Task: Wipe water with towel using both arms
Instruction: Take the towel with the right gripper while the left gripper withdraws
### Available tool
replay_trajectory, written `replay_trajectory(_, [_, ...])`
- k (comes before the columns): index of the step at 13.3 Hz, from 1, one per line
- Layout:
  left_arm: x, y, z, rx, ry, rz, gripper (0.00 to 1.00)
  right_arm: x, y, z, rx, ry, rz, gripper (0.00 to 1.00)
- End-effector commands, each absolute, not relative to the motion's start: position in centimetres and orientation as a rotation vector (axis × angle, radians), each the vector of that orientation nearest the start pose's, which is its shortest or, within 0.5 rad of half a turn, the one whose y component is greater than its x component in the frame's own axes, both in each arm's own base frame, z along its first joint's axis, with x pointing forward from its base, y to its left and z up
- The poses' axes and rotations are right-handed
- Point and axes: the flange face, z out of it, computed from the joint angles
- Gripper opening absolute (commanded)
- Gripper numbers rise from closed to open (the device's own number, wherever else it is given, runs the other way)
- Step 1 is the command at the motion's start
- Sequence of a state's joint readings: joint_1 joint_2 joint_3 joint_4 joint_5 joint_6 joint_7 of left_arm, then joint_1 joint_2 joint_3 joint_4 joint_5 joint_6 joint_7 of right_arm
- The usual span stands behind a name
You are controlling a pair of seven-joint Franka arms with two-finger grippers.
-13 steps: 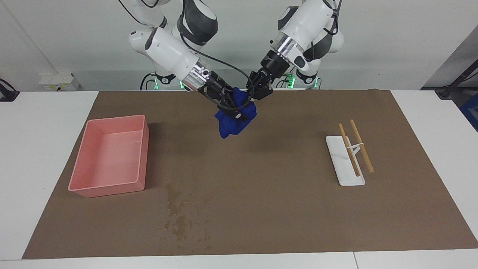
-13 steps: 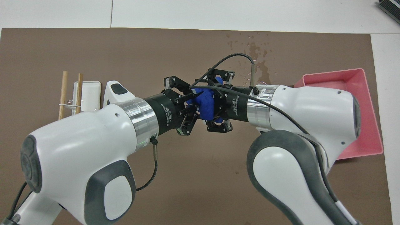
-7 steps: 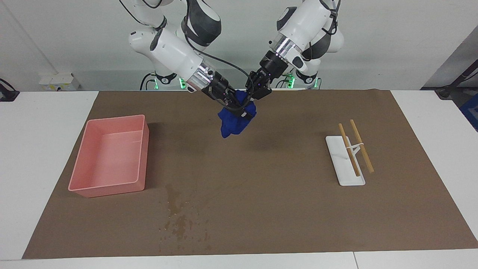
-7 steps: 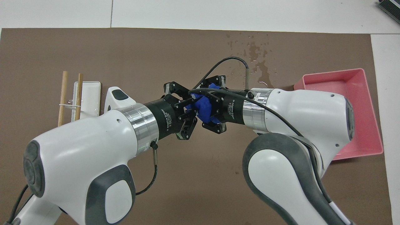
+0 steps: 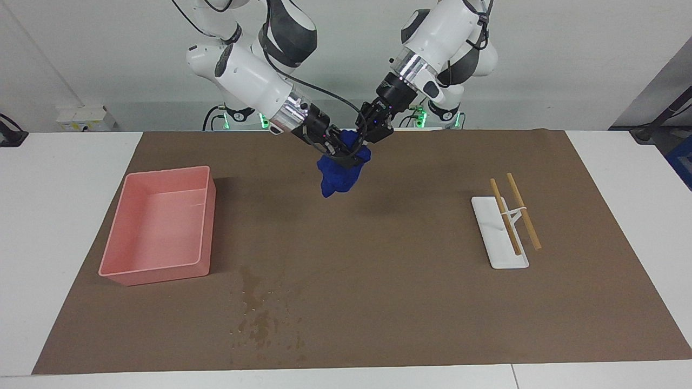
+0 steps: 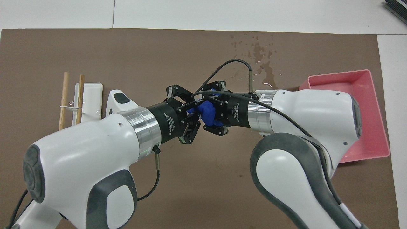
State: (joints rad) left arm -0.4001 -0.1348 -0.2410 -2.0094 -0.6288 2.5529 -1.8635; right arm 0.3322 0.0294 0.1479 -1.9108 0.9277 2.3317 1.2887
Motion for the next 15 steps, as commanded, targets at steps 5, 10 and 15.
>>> replay_trajectory(5, [47.3, -30.9, 60.3, 1.770, 1.653, -0.120, 1.00, 50.9, 29.8, 52.2, -2.087, 1.311, 0.510, 0.00])
replay_trajectory(10, [51.6, -21.4, 59.6, 2.164, 1.378, 0.068, 1.00, 51.0, 22.2, 49.7, -2.706, 0.633, 0.309, 0.00])
replay_trajectory(15, [53.8, -13.3, 58.4, 2.586, 0.940, 0.330, 1.00, 56.0, 15.1, 43.9, -2.917, 0.042, 0.059, 0.00])
